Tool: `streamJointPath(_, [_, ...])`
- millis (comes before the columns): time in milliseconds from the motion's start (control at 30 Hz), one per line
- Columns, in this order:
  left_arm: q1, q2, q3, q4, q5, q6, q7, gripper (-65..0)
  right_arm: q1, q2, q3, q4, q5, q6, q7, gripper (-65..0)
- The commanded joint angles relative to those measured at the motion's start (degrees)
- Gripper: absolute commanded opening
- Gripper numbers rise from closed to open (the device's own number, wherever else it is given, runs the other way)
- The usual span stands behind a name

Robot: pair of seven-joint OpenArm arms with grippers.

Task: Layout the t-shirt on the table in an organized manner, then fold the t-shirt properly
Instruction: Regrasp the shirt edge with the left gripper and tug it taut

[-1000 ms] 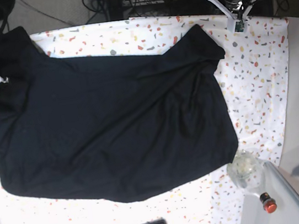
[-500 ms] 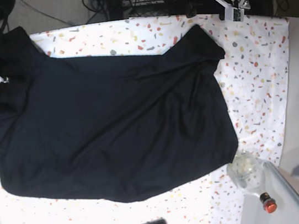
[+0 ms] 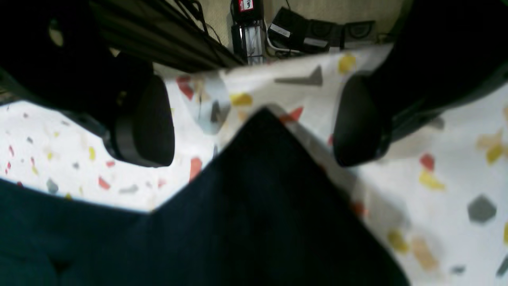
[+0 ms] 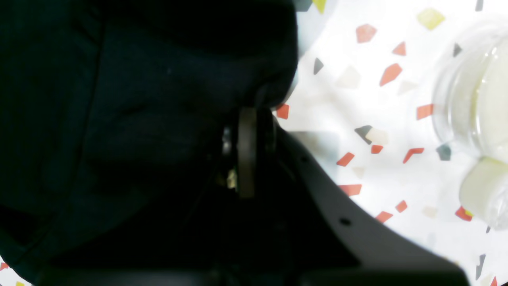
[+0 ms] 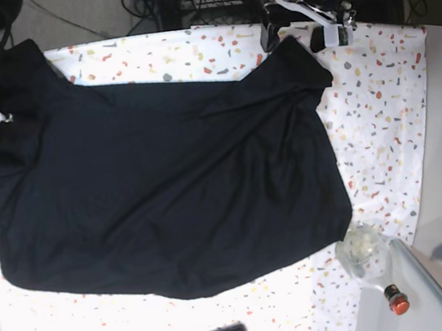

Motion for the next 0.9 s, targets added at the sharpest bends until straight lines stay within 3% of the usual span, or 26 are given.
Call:
streamJointPath(0, [-0.3,-0.3,-0.2,0.0,-0.5,-0.2,-0.6,-4.9,0.4,1.0,0.2,0.8,0.5,0.0,0.9,-65.0])
streamJointPath(233, [-2.1,0.2,0.6,-4.4,-0.5,-0.2,-0.5,-5.3,0.4,1.0,0.2,0.7,0.5,0.0,0.9,-65.0])
streamJointPath(300, [-2.3,0.9,0.6,-5.1,-0.5,-0.3,-0.5,-10.0,0.4,1.0,0.2,0.7,0.5,0.0,0.9,-65.0])
streamJointPath(367, [-2.3,0.9,1.3,-5.7,-0.5,-0.4,-0.5,-21.7,0.4,1.0,0.2,0.7,0.5,0.0,0.9,-65.0])
streamJointPath(433, [-2.3,0.4,3.7,-5.9,-0.5,-0.4,-0.5,-37.4,0.4,1.0,0.2,0.7,0.5,0.0,0.9,-65.0])
streamJointPath(533, [-2.1,0.4,4.4,-5.8,-0.5,-0.4,-0.5,-65.0,0.2,1.0,0.2,0.7,0.5,0.0,0.6,-65.0])
streamJointPath(667, [-0.5,-0.3,4.2,-3.2,-0.5,-0.3,-0.3,-65.0,-1.6,0.6,0.3,2.2,0.5,0.0,0.5,-65.0])
streamJointPath(867, [3.6,-0.8,-4.3,8.2,-0.5,-0.2,9.2,-65.0,-6.6,-2.3,0.9,10.0,0.6,0.0,0.5,-65.0])
